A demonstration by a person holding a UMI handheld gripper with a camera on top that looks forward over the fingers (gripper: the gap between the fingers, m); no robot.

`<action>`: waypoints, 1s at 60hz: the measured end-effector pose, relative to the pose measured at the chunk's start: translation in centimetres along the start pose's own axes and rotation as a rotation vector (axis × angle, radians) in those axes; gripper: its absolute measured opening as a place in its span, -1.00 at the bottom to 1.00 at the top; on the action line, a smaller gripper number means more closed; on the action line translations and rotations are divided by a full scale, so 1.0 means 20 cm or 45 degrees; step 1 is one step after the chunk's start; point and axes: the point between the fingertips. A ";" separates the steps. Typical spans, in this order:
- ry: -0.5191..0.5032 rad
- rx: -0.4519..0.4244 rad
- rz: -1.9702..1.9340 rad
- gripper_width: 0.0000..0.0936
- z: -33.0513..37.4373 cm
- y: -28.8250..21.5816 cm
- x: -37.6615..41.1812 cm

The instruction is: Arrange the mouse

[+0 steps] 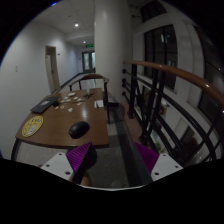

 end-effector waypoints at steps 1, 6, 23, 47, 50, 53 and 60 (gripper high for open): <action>-0.001 -0.002 0.006 0.78 0.00 0.00 0.00; -0.023 -0.010 0.027 0.77 -0.03 0.00 0.03; -0.323 0.056 0.124 0.77 -0.37 0.21 0.52; -0.368 0.067 0.182 0.77 -0.91 0.19 0.97; -0.343 0.053 0.181 0.77 -0.98 0.17 1.00; -0.325 0.030 0.174 0.75 -1.04 0.14 1.02; -0.222 -0.018 0.120 0.52 -1.13 0.10 1.01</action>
Point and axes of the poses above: the point between the fingertips, and its own axes, seen from behind it with the camera up: x to the left, y down, z backward, against the way the camera looks, and after that the axes turned 8 degrees about -x, right-handed
